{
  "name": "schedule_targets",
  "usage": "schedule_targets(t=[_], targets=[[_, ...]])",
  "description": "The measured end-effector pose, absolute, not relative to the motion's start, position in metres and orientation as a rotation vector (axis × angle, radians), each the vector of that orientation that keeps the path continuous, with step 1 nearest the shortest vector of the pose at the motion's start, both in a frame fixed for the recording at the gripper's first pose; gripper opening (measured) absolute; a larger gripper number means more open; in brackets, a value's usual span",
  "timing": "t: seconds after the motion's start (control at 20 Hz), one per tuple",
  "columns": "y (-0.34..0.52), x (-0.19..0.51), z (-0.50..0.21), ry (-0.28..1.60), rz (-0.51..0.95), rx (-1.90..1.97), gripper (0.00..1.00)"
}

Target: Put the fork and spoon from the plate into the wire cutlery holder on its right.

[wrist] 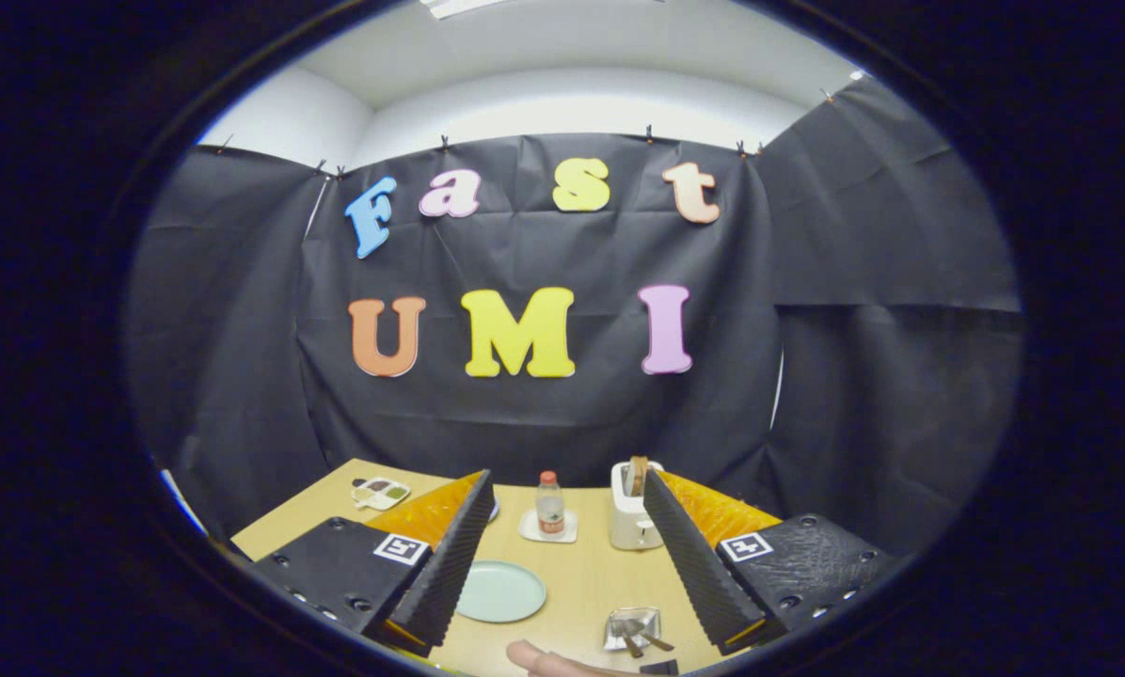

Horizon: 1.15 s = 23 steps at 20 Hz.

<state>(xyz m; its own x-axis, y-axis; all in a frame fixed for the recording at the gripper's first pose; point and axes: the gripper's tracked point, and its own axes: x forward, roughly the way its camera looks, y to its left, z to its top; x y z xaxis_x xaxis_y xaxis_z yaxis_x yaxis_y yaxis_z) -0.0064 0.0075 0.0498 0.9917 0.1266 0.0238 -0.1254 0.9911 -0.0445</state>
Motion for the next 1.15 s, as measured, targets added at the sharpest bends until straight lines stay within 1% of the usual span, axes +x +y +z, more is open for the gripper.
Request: schedule_targets(t=[0.1, 0.3, 1.15], targets=[[0.003, -0.012, 0.061, -0.069, 0.107, -0.061, 0.96], [0.005, -0.019, 0.066, -0.097, 0.114, -0.050, 0.96], [-0.012, -0.012, 0.044, -0.051, 0.115, -0.070, 0.96]])
